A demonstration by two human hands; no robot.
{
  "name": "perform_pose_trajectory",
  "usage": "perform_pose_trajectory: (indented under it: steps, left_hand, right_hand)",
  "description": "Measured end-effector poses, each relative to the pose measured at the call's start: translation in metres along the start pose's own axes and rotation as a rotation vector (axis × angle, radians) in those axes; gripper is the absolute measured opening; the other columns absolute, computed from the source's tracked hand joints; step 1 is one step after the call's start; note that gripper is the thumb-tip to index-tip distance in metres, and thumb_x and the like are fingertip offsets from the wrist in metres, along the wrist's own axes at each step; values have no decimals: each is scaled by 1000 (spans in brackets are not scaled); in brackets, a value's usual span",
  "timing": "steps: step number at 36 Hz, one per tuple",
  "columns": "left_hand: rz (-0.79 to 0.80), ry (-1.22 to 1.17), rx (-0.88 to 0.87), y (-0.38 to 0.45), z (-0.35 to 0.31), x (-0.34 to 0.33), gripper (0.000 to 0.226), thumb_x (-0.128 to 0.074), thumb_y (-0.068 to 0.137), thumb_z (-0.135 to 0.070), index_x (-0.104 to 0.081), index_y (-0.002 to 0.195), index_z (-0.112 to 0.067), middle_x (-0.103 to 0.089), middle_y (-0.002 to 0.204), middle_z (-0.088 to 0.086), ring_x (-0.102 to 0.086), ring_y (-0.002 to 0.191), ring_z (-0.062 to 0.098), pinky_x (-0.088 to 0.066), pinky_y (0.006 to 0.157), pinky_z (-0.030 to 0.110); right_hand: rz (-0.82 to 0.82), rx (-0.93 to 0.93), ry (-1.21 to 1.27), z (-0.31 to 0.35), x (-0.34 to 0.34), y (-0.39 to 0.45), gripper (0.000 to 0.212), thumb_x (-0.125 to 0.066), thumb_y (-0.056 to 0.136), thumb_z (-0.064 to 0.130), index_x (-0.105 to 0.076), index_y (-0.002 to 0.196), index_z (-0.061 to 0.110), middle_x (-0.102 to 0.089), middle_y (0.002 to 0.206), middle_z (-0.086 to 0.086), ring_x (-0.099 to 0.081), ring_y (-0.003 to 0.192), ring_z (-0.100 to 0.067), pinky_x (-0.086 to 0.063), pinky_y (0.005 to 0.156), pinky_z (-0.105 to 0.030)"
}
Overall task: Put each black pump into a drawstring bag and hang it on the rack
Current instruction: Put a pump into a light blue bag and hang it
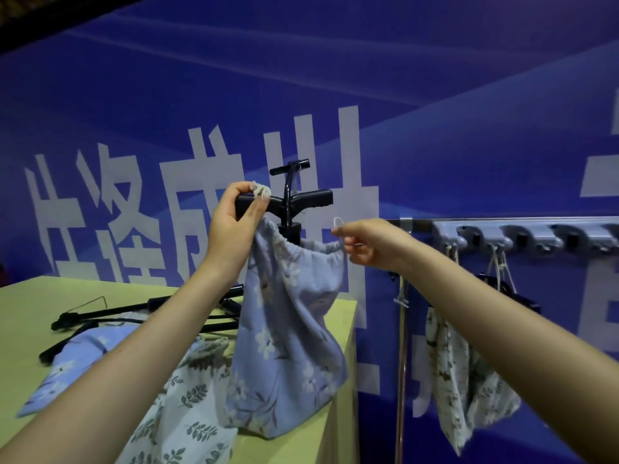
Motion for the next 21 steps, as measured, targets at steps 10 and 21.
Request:
perform_pose_trajectory:
  steps: [10,21]
  left_hand:
    - [-22,6,-16,1,0,-4,5,-56,96,-26,-54,96,-29,-56,92,-9,-55,83,-1,-47,71,12]
    - [-20,-3,-25,-1,-4,-8,7,-57,96,-22,-53,95,-28,-56,91,-12,-54,77,-14,-45,72,8]
  right_hand:
    - [63,-77,-304,-26,5,-14,22,-71,86,15,-69,97,-5,-65,73,-9,-57,53,-7,-46,49,-15]
    - [-39,159,179,28,32,-30,15,-54,91,0,-66,96,7,-61,71,-2,-57,53,-5,-46,48,-13]
Point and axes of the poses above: each hand's wrist, its own y-axis towards the middle knuckle, its own x-axis out of the back of the hand, z = x × y, the point moved 10 cm from there along y, towards the middle knuckle
